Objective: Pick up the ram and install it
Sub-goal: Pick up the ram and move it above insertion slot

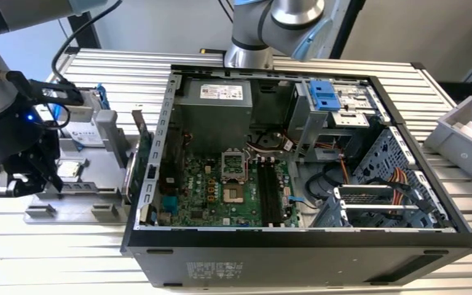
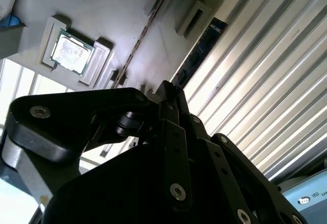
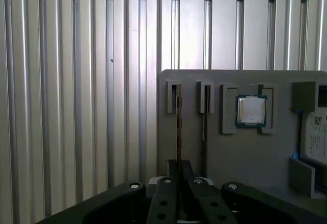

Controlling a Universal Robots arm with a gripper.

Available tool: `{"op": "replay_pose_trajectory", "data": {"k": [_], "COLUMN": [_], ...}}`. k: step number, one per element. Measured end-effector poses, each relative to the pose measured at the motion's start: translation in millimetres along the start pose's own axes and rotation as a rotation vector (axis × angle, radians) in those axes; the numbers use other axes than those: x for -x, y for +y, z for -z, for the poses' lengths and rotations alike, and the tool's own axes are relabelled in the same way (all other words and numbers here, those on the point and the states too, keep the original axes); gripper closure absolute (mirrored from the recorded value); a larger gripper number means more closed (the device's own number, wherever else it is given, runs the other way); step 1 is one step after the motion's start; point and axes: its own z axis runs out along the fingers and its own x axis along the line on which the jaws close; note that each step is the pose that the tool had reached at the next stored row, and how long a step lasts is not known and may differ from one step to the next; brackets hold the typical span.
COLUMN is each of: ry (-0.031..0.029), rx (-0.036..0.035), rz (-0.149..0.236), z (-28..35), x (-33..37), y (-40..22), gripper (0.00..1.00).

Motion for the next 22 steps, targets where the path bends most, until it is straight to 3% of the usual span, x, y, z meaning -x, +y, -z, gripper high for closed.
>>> {"op": "replay_pose_trajectory", "data": {"k": [22], "ry": [0.0], "rx": [0.0001], "rz": [0.0], "z": [28.5], "x": [0.5], "y": [0.2], "gripper": [1.0]}}
